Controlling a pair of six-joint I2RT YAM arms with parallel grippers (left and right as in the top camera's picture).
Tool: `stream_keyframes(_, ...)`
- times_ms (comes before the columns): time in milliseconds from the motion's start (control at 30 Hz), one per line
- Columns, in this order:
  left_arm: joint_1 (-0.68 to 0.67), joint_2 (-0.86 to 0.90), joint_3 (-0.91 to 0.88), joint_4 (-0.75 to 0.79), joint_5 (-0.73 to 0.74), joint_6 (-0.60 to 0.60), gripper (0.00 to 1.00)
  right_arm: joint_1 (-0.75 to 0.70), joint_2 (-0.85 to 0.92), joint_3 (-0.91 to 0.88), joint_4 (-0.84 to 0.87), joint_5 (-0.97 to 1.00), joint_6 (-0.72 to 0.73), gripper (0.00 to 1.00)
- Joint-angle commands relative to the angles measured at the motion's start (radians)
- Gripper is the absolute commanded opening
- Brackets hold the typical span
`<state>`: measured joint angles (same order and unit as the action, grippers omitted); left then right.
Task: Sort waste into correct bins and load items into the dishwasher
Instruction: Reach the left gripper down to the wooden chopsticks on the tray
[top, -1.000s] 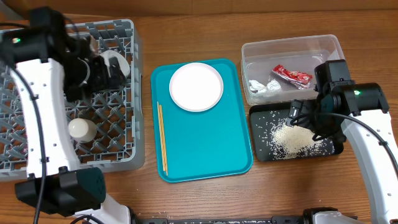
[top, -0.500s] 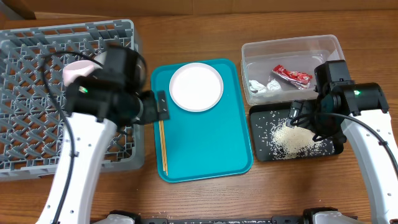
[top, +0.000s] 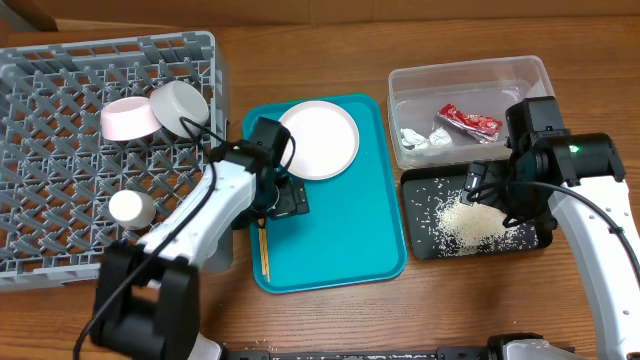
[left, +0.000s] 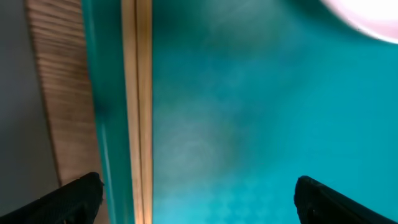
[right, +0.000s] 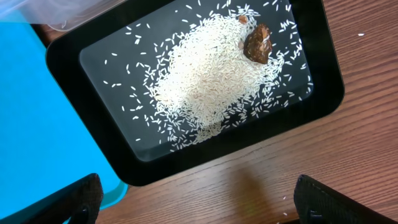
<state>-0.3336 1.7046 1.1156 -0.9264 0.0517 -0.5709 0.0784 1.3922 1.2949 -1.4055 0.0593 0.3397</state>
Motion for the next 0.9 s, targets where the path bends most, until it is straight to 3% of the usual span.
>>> stream_keyframes(0, -0.003, 0.071, -0.007, 0.018, 0.002, -0.005, 1.0, -0.002, -0.01, 0.008, 0.005, 0.01, 0.002, 1.0)
stream_keyframes(300, -0.003, 0.143, -0.007, 0.056, 0.046, 0.025, 0.99, -0.002, -0.01, 0.008, 0.005, 0.01, 0.002, 1.0)
stream_keyframes(400, -0.003, 0.143, -0.007, 0.065, 0.046, 0.025, 0.95, -0.002, -0.01, 0.008, 0.004, 0.01, 0.002, 1.0)
stream_keyframes(467, -0.003, 0.143, -0.007, 0.064, 0.043, 0.025, 0.81, -0.002, -0.01, 0.008, 0.005, 0.01, 0.002, 1.0)
stream_keyframes(600, -0.007, 0.143, -0.007, 0.063, 0.054, 0.026, 0.4, -0.002, -0.01, 0.008, 0.004, 0.01, 0.002, 1.0)
stream_keyframes(633, -0.008, 0.143, -0.007, 0.063, 0.053, 0.03, 0.35, -0.002, -0.01, 0.008, 0.004, 0.01, 0.002, 1.0)
stream_keyframes(667, -0.007, 0.143, -0.007, 0.062, 0.053, 0.041, 0.36, -0.002, -0.01, 0.008, 0.004, 0.01, 0.002, 1.0)
stream_keyframes(767, -0.006, 0.143, -0.007, 0.054, 0.051, 0.056, 0.62, -0.002, -0.01, 0.008, 0.004, 0.01, 0.002, 1.0)
stream_keyframes(867, -0.005, 0.143, -0.005, 0.036, 0.042, 0.056, 0.66, -0.002, -0.01, 0.008, 0.004, 0.01, 0.002, 1.0)
